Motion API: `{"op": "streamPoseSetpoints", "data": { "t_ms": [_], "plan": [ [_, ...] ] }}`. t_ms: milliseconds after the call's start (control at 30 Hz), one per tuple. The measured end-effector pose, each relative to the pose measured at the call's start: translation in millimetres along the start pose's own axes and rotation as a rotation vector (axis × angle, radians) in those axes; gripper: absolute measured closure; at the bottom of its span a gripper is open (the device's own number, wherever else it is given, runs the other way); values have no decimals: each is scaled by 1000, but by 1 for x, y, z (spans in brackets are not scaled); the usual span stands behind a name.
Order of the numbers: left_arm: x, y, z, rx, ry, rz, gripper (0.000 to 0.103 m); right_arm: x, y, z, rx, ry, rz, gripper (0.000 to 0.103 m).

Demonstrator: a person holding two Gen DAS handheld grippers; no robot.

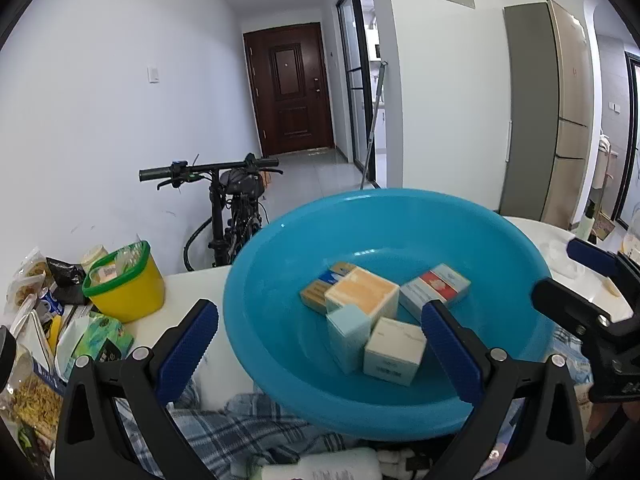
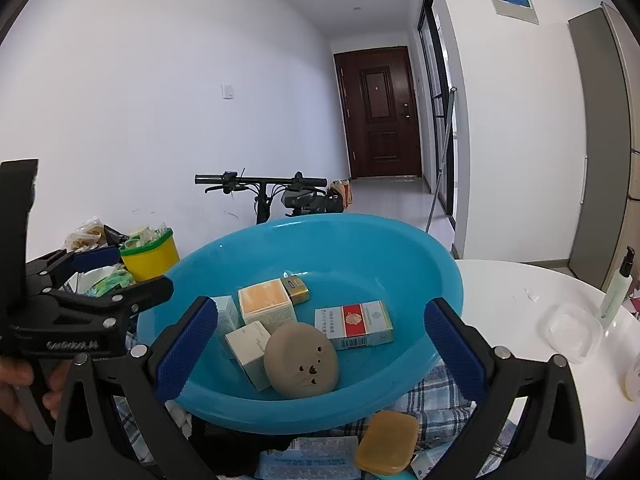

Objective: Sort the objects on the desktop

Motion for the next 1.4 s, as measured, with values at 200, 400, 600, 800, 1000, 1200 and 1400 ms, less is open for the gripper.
{"op": "streamPoseSetpoints", "data": {
  "t_ms": [200, 400, 600, 800, 1000, 1200, 1400],
  "plan": [
    [8, 23, -24, -4, -37, 23, 0, 2, 3, 5, -31, -14, 8, 0],
    [7, 57, -69, 8, -54, 24, 0, -18, 3, -6, 4, -36, -39, 0],
    [0, 90, -118, 35, -120, 43, 0, -43, 12, -21, -20, -39, -102, 0],
    [-5, 112, -155, 61, -78, -17, 0, -41, 31, -87, -10, -67, -77, 0],
    [7, 137, -171, 53, -36, -68, 0, -21, 78, -133, -84, 2, -22, 0],
    [25, 163, -160, 19, -50, -47, 0, -15, 127, -130, -222, 45, -33, 0],
    [34, 182, -143, -34, -44, -33, 0, -20, 142, -135, -218, 26, -16, 0]
  ]
}}
Point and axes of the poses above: each gripper's, at about its wrist camera, not at the fingertips, and z roughly the way its jaws point, x to its right, y to its underside, the point moved 4 cm from there along z, roughly the way its jaws point, and after that the axes turned 10 degrees about -x, right-handed, at the moved point
